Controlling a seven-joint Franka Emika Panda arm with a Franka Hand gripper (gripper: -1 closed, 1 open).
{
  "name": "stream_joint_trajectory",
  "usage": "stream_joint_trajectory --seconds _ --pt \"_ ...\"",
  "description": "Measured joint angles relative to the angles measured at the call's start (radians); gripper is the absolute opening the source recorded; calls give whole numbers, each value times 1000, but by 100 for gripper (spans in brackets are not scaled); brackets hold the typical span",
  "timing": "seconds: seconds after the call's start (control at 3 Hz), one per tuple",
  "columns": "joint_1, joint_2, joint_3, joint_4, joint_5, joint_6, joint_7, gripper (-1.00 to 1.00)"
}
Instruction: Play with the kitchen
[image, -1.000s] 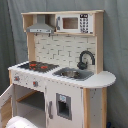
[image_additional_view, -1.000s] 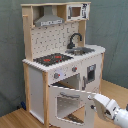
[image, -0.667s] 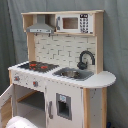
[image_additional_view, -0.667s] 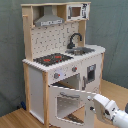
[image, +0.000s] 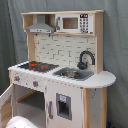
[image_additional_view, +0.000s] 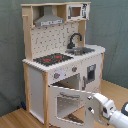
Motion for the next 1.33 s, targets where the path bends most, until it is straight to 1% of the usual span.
stream_joint_trajectory --seconds 0.33,0.67,1.0,1.33 --pt "-16 3 -4 -37 1 0 92 100" --pt "-31 10 -1 -90 10 0 183 100" --pt "-31 18 27 -171 29 2 236 100" --pt "-80 19 30 -233 26 61 215 100"
